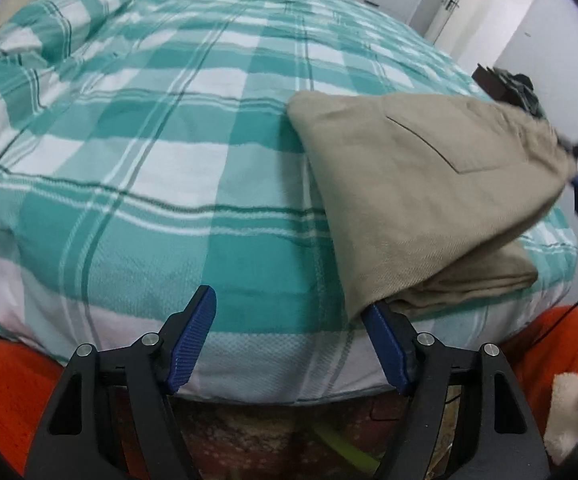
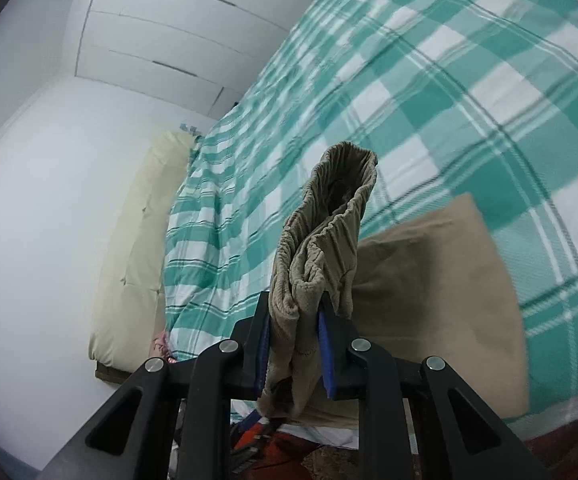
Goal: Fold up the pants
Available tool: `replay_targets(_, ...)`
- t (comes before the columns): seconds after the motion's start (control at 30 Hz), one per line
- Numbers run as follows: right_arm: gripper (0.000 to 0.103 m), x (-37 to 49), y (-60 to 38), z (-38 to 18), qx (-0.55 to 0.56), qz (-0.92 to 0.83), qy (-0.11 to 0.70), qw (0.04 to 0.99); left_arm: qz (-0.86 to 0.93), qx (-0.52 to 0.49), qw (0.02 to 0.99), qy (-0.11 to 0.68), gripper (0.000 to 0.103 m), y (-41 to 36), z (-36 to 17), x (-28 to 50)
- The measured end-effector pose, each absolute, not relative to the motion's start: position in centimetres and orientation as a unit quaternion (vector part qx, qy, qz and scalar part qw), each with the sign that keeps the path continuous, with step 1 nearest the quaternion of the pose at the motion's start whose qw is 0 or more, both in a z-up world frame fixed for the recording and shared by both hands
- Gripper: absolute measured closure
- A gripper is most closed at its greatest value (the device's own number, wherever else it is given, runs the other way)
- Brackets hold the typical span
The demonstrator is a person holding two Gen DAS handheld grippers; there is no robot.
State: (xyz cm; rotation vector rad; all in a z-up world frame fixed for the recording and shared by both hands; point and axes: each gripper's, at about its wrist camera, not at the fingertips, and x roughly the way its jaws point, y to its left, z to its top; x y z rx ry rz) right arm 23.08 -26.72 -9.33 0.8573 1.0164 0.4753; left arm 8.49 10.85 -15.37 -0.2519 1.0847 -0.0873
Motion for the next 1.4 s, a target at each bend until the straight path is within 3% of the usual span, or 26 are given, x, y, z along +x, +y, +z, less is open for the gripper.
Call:
replay_targets(0.27, 0.082, 19.4, -29.3, -19.1, 0.319, 0.139, 0.524, 0.777, -0.042, -0.089, 0.829, 0.551, 0.033, 9.4, -16.8, 8.8)
replay_targets(0.37, 0.079, 19.3, -28.5, -18.7, 0.267, 0.150, 0.518, 0.799, -0.034, -0.069, 0.832, 0.550, 0.033, 9.4, -15.9, 8.1)
replay_targets(0.5, 0.059, 19.3, -28.7, -16.2, 0.221, 0.151, 0.513, 0.816, -0.037, -0.064, 0.856, 0.512, 0.033, 10.3, -12.4, 6.2)
replay_targets(0.67, 0.060, 18.2, -29.1, -12.3, 0.110, 0.127, 0.462, 0.871, -0.050, -0.059, 0.890, 0.449, 0.034, 9.6, -9.0, 7.3)
replay_targets(0.83, 0.060, 18.3, -23.9, -9.9, 0.013, 0.222, 0.407, 0.886, -0.103, 0.023, 0.895, 0.434, 0.038, 4.1, -11.2, 10.3)
replay_targets(0.9, 0.060, 18.4, -22.2, -11.4, -0.002, 0.255, 0.410, 0.876, -0.108, 0.066, 0.872, 0.472, 0.049, 2.3, -14.1, 11.1)
replay_targets(1.03, 0.064, 18.9, -21.9, -18.0, -0.048, 0.244, 0.496, 0.832, -0.105, 0.127, 0.865, 0.474, 0.049, 0.9, -15.0, 9.3)
replay_targets(1.1, 0.067, 18.5, -22.5, -17.4, -0.041, 0.247, 0.492, 0.834, -0.118, 0.117, 0.863, 0.477, 0.039, 1.2, -13.4, 8.8)
replay_targets(1.17, 0.068, 19.1, -22.6, -15.9, -0.031, 0.239, 0.513, 0.824, -0.115, 0.083, 0.878, 0.458, 0.021, 2.2, -11.5, 9.2)
replay_targets(1.4, 0.067, 24.5, -20.3, -10.1, -0.048, 0.257, 0.445, 0.856, -0.060, 0.050, 0.874, 0.480, 0.021, 2.6, -12.8, 14.5)
